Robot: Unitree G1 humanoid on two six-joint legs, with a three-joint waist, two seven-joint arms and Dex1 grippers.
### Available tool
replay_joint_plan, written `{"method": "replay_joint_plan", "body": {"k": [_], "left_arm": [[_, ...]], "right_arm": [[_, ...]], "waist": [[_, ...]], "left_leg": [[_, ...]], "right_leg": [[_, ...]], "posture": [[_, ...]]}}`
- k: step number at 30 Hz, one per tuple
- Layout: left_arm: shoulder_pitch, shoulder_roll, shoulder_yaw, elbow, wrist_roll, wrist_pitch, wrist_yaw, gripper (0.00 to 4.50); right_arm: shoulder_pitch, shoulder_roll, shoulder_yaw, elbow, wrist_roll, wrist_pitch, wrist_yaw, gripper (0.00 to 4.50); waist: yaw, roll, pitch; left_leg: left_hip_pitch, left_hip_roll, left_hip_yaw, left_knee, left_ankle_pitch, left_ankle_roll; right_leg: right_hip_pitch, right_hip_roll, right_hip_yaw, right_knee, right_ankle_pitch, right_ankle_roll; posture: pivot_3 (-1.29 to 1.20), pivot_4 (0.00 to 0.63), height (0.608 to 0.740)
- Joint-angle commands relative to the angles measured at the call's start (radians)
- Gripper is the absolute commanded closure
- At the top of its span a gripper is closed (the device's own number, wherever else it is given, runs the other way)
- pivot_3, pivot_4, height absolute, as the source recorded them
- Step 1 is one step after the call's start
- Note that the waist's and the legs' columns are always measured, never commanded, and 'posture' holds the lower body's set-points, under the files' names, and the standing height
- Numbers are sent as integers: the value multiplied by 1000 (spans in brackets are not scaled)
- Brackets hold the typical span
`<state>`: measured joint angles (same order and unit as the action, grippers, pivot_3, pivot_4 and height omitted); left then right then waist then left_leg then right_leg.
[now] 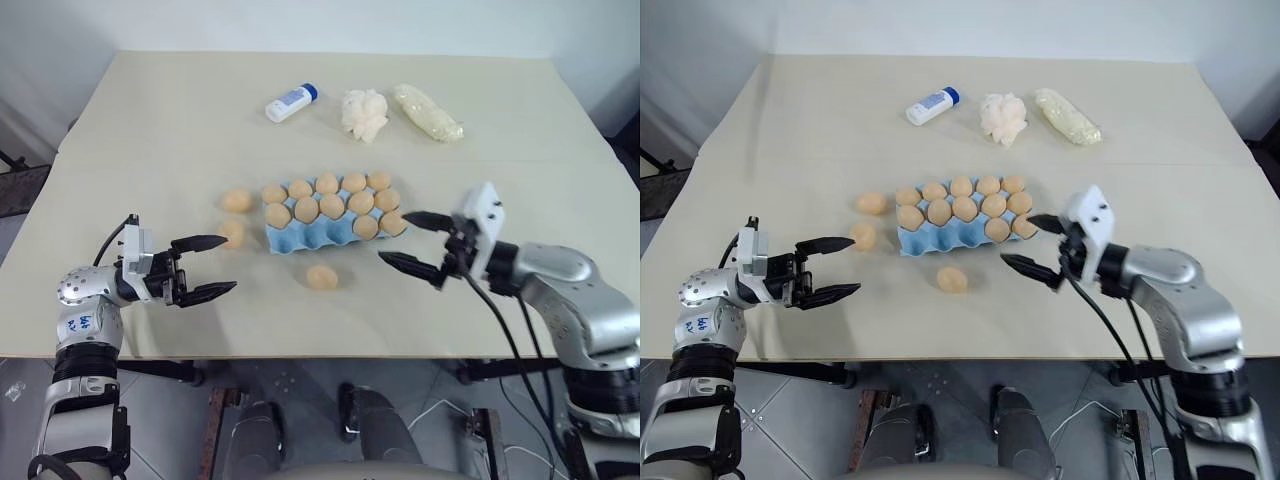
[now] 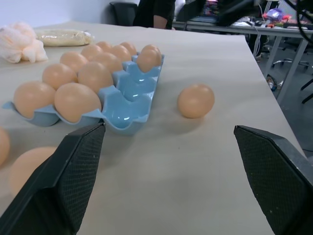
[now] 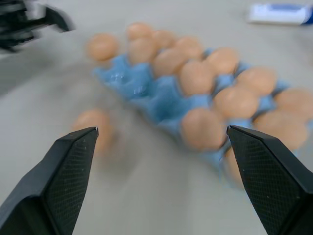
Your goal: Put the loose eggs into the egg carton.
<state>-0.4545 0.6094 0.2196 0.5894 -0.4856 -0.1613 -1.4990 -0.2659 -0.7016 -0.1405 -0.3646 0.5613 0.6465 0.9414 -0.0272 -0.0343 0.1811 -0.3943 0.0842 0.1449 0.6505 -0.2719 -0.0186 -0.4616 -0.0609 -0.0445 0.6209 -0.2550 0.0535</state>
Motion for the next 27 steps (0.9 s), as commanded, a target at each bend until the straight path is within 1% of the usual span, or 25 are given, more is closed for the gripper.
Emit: {"method": "replay_joint_plan", "body": {"k": [1,4,7,14,17,22,27], "left_arm": [[12,24,44,-27,-28,-5,3,0],[26,36,54,-35,-30,5,-3,0],[37,41,60,-46,-33,11,-6,0],[55,49,69,-74,-41,29,-1,0],[58,51,74,-87,-46,36,4,0],[62,47,77,-123,-58,56,11,0],[85,43,82,-172,-67,78,26,0]], "right_arm": [[137,-75,-116,-30,82,-67,170,77],[234,-134,-152,-15,86,-106,255,77],[271,-162,-160,-13,86,-117,283,77],[282,-149,-160,2,73,-171,282,77],[231,-113,-95,-19,63,-170,232,77],[105,7,49,-15,-5,-190,114,77],[28,74,178,11,-54,-145,49,77]], "waist": [[1,0,0],[-2,0,0],[-4,0,0],[-1,-1,0],[-2,-1,0],[-3,-1,0],[-1,-1,0]], "left_leg": [[1,0,0,0,0,0],[2,0,0,0,0,0],[5,0,1,1,0,0],[7,0,1,1,1,-1],[7,0,1,0,1,0],[7,1,1,0,0,-1],[7,1,1,0,0,-1]], "right_leg": [[1,0,0,0,0,0],[2,0,0,0,0,0],[3,0,2,0,0,0],[8,0,2,-4,0,0],[8,0,2,-5,0,0],[7,1,1,-4,0,-1],[7,0,1,-4,0,-1]], "posture": [[0,150,740],[0,150,740],[0,150,740],[0,150,740],[0,150,740],[0,150,740],[0,150,740]]}}
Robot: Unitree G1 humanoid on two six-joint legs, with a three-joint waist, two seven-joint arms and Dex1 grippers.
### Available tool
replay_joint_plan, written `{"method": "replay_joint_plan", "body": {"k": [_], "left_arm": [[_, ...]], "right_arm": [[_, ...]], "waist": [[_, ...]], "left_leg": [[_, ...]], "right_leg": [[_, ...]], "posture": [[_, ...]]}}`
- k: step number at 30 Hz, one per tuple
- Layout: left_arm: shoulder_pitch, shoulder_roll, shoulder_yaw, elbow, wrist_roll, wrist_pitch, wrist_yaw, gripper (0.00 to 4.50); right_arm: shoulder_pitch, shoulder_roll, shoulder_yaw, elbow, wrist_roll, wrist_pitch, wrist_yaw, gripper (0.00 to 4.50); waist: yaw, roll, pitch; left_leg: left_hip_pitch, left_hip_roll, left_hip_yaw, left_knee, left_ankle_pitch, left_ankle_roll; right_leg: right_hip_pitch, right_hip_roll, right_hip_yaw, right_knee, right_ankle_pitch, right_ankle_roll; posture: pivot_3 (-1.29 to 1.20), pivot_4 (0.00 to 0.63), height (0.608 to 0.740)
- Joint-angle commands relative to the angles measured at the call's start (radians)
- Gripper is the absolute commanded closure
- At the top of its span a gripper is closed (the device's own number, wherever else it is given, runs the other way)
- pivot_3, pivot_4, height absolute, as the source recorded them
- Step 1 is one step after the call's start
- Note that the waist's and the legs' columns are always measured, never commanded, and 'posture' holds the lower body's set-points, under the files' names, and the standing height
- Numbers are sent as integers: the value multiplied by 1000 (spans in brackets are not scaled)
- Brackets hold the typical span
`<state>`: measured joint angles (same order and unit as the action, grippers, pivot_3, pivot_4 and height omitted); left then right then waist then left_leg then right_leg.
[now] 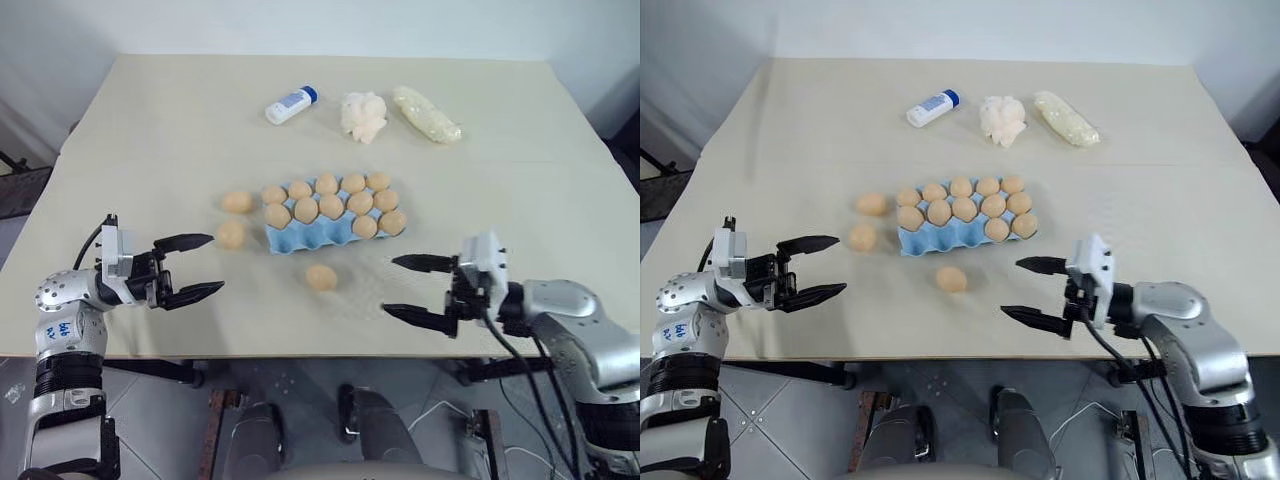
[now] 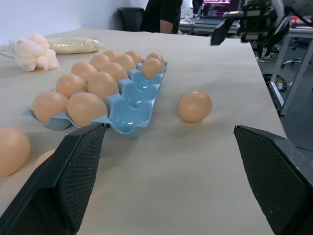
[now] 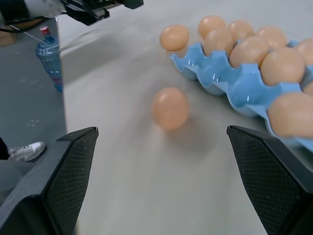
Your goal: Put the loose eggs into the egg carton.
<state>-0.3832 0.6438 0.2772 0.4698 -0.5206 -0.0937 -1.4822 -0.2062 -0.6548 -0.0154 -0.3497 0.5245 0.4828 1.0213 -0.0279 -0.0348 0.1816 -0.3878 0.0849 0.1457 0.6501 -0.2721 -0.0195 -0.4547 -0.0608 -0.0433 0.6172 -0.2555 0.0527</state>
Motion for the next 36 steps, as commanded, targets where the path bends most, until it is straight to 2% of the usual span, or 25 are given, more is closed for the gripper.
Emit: {"method": "replay_joint_plan", "body": {"k": [1,12,21,24,30,32,36], "left_arm": [[19,9,26,-60,-33,13,12,0],[70,5,41,-120,-44,31,38,0],[86,4,44,-139,-51,31,59,0],[89,4,45,-140,-51,30,62,0],[89,1,43,-141,-54,29,66,0],[88,1,43,-141,-55,29,65,0],[87,1,41,-140,-59,33,57,0]], "right_arm": [[-49,43,77,5,-29,24,-46,77],[-251,214,291,189,-180,61,-156,77],[-295,270,341,264,-255,50,-175,77],[-294,284,332,270,-259,61,-178,667],[-287,272,289,189,-224,99,-173,2691],[-288,266,264,153,-203,120,-177,2973],[-295,239,181,56,-140,179,-194,3089]], "waist": [[0,0,0],[-3,0,0],[-2,-1,0],[-3,-1,0],[-4,-1,0],[-4,-1,0],[-2,-1,0]], "left_leg": [[0,0,0,0,0,0],[-2,0,1,1,-1,0],[-3,0,1,1,-1,0],[-3,1,1,1,-1,0],[-3,1,1,0,-1,0],[-3,1,1,0,-1,0],[-3,0,1,0,-1,0]], "right_leg": [[0,0,0,0,0,0],[-5,0,1,5,0,-1],[-6,0,1,5,0,-1],[-6,0,0,5,0,-1],[-7,0,0,5,0,-1],[-7,0,0,5,0,-1],[-7,0,0,5,0,-1]], "posture": [[0,150,740],[0,150,740],[0,150,740],[0,150,740],[0,150,740],[0,150,740],[0,150,740]]}}
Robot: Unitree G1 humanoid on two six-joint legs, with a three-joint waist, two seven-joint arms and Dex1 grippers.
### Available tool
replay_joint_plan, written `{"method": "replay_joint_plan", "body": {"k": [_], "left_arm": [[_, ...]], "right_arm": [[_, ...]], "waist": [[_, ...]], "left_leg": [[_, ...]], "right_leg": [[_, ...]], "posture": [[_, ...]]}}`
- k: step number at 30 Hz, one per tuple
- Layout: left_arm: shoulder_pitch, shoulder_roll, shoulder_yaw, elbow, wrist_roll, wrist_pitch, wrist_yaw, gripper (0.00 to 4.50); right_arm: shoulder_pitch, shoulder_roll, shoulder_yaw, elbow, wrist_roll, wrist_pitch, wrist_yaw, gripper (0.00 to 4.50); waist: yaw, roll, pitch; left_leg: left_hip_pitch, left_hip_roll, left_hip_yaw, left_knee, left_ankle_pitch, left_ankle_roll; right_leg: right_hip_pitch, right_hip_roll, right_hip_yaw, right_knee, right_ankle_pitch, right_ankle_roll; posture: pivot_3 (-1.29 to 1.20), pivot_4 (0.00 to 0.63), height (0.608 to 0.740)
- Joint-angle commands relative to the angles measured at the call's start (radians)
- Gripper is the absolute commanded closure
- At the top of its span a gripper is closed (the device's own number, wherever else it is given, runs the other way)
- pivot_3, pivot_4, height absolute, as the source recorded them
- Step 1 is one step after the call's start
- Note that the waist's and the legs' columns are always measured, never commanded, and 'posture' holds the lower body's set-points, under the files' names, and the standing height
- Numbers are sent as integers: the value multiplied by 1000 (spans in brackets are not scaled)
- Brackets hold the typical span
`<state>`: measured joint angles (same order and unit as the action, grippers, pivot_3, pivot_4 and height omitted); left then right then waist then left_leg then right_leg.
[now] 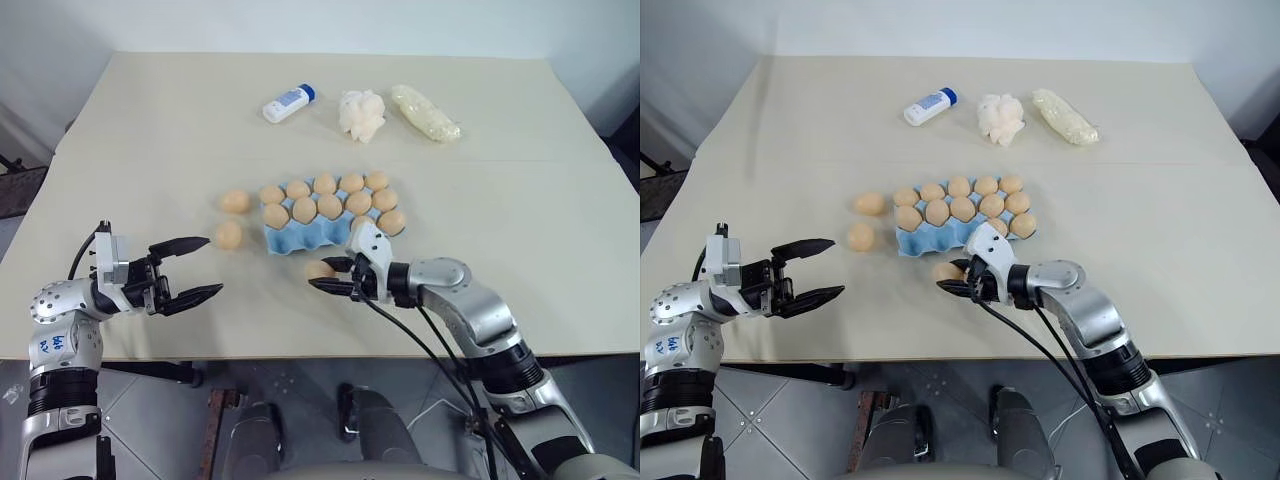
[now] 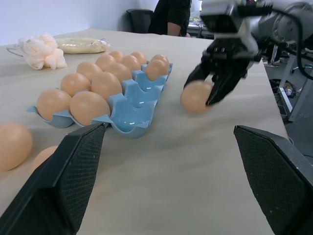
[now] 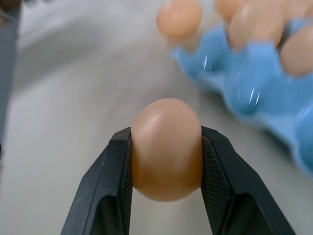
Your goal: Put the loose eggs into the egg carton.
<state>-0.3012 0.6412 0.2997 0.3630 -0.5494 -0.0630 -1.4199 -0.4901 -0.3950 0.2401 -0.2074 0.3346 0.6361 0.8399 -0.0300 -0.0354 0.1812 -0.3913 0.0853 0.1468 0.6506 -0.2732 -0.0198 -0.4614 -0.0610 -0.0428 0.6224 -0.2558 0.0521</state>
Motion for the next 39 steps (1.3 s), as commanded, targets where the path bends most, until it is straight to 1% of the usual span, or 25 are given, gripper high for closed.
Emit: {"method": "replay_joint_plan", "body": {"k": [1,5,8,12,14,24,26,29,33,39], "left_arm": [[5,5,18,-33,-31,3,-6,0],[0,8,16,-27,-33,6,-13,0],[-5,10,16,-23,-34,10,-20,0],[-18,8,7,-18,-35,20,-32,0],[-23,4,6,-18,-36,17,-36,0],[-21,2,2,-17,-25,3,-43,0],[-19,1,3,-18,-24,1,-39,0],[-17,-1,4,-19,-24,-2,-34,0],[-16,-3,6,-18,-25,-6,-29,0],[-21,-7,12,-15,-26,-13,-12,0]], "right_arm": [[-14,-23,-89,-97,56,33,-21,3097],[-56,-41,-142,-81,32,36,-79,3105],[-85,-49,-147,-37,2,7,-104,3118],[-160,-12,-112,143,-79,-70,-155,3118],[-169,5,-98,179,-95,-92,-155,3118],[-189,56,-68,232,-124,-131,-137,3118],[-190,56,-61,231,-125,-125,-127,2380],[-186,50,-57,221,-121,-112,-118,1434],[-183,35,-65,217,-130,-112,-121,30],[-172,-15,-101,163,-107,-102,-99,8]], "waist": [[1,0,0],[-2,0,0],[-2,0,0],[-4,0,0],[-5,0,0],[-6,0,0],[-6,0,0],[-6,0,0],[-6,0,0],[-6,0,0]], "left_leg": [[0,0,0,0,0,0],[0,0,0,0,0,0],[0,0,0,0,0,0],[0,0,1,0,0,0],[0,0,1,0,0,0],[-1,0,1,-1,0,0],[0,0,1,-1,0,0],[0,0,1,-1,0,0],[0,0,1,-1,0,0],[0,0,1,-1,0,0]], "right_leg": [[0,0,0,0,0,0],[0,0,0,0,0,0],[0,0,0,0,0,0],[0,0,0,0,0,0],[0,0,0,0,0,0],[-1,0,0,0,0,0],[-1,0,0,1,0,0],[-1,0,0,1,0,0],[-1,0,0,0,0,0],[-1,0,0,0,0,0]], "posture": [[0,150,740],[0,150,740],[0,150,740],[0,150,740],[0,150,740],[0,150,740],[0,150,740],[0,150,740],[0,150,740],[0,150,740]]}}
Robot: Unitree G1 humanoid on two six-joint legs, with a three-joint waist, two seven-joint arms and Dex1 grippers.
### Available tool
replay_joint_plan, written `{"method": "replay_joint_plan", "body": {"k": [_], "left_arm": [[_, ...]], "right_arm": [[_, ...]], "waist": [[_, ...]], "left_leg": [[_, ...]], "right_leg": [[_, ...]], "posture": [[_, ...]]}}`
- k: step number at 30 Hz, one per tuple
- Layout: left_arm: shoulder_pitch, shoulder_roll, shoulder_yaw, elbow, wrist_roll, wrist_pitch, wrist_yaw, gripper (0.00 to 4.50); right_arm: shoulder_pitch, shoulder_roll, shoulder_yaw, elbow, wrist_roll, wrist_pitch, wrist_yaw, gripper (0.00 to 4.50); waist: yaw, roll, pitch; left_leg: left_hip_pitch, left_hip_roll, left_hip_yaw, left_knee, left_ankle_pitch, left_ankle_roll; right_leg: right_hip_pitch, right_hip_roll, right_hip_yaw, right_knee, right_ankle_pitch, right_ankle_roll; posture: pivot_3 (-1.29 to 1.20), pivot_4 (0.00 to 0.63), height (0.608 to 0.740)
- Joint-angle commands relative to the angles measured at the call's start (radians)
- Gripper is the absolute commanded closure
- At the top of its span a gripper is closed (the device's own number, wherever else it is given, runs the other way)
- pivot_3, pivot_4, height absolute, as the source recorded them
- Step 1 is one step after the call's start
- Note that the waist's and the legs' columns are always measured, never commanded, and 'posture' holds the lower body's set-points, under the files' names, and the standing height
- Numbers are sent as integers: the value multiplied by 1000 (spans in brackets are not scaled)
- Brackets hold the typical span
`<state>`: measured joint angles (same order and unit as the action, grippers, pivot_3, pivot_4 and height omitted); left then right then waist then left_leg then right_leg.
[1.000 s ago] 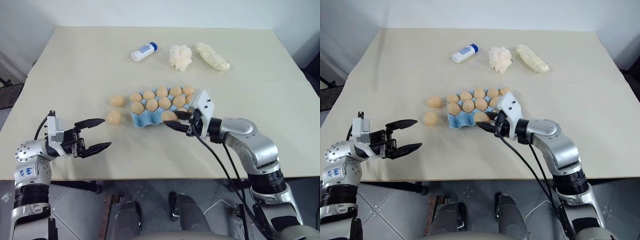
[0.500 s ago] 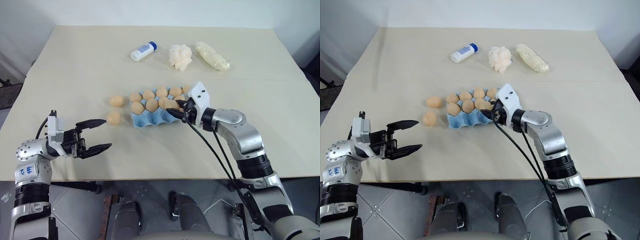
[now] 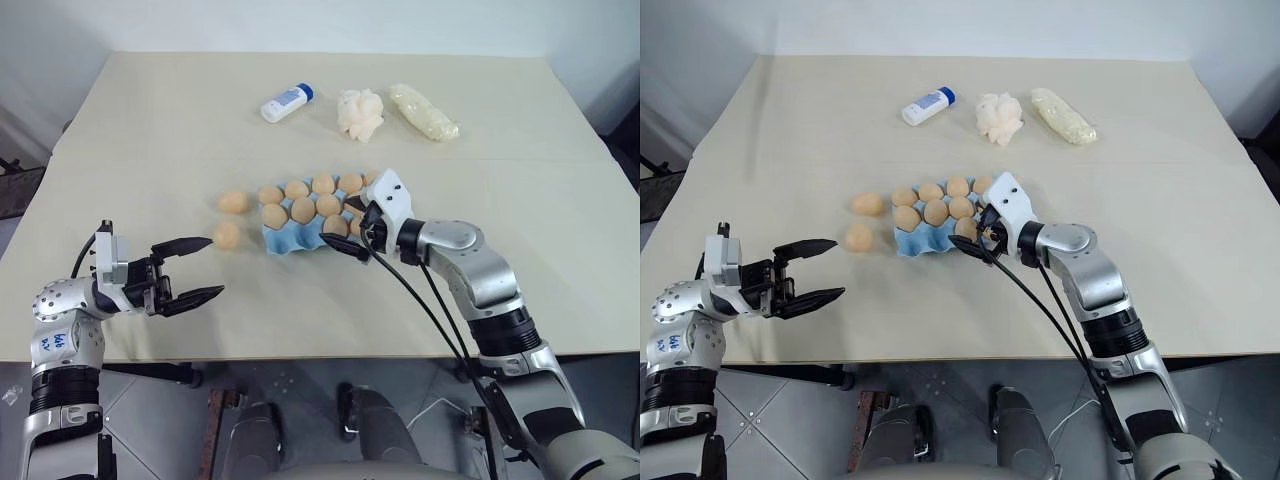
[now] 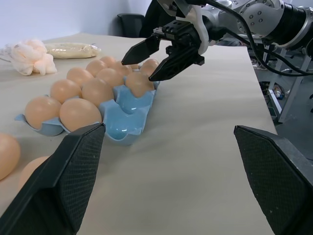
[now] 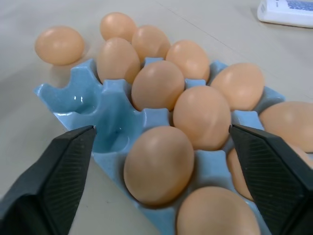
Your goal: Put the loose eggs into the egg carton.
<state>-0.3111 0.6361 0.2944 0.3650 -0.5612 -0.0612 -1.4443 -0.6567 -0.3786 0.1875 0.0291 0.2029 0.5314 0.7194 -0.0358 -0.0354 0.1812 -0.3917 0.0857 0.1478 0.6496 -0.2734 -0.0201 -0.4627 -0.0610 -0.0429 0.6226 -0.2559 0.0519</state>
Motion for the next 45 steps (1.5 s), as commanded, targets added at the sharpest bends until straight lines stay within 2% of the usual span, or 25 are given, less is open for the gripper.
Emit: {"method": "replay_joint_plan", "body": {"k": [1,6,10,16,21,29,36,41,45], "left_arm": [[-12,-2,19,-17,-14,-17,18,0],[-17,-6,28,-14,5,-40,82,0],[-23,-24,54,-27,37,-92,222,0],[32,-41,101,-76,49,-104,388,0],[101,-70,136,-166,63,-72,565,0],[279,-165,111,-561,126,191,955,0],[298,-244,33,-758,218,414,1227,0],[286,-285,-61,-858,273,574,1331,0],[227,-313,-138,-863,309,676,1381,0]], "right_arm": [[-1,-46,-60,-87,35,6,31,8],[66,-143,-144,-164,111,-28,129,8],[171,-248,-260,-168,196,-109,267,8],[264,-307,-392,-146,372,-165,473,8],[310,-365,-421,-69,371,-212,555,8],[353,-385,-455,-18,432,-243,659,8],[300,-388,-436,31,424,-241,679,8],[260,-392,-416,65,413,-234,704,8],[228,-401,-399,93,415,-226,742,8]], "waist": [[0,0,0],[6,0,0],[10,0,0],[1,0,0],[6,0,0],[8,0,0],[7,0,0],[8,0,0],[8,0,0]], "left_leg": [[0,0,0,0,0,0],[0,0,0,-1,0,0],[0,0,-1,0,0,0],[2,0,1,0,0,0],[2,0,1,0,0,0],[3,-1,0,0,-1,1],[6,-2,-1,1,0,1],[6,-3,0,1,0,2],[6,-3,0,1,0,3]], "right_leg": [[0,0,0,0,0,0],[0,0,0,-1,0,0],[1,0,-1,-2,0,0],[2,1,1,-1,1,1],[2,1,1,-1,1,1],[3,0,6,-2,2,3],[3,0,11,-2,2,3],[3,0,14,-3,3,5],[3,1,15,-2,3,5]], "posture": [[0,150,740],[0,150,740],[0,150,740],[0,150,740],[0,150,740],[0,150,740],[0,150,740],[0,150,740],[0,150,740]]}}
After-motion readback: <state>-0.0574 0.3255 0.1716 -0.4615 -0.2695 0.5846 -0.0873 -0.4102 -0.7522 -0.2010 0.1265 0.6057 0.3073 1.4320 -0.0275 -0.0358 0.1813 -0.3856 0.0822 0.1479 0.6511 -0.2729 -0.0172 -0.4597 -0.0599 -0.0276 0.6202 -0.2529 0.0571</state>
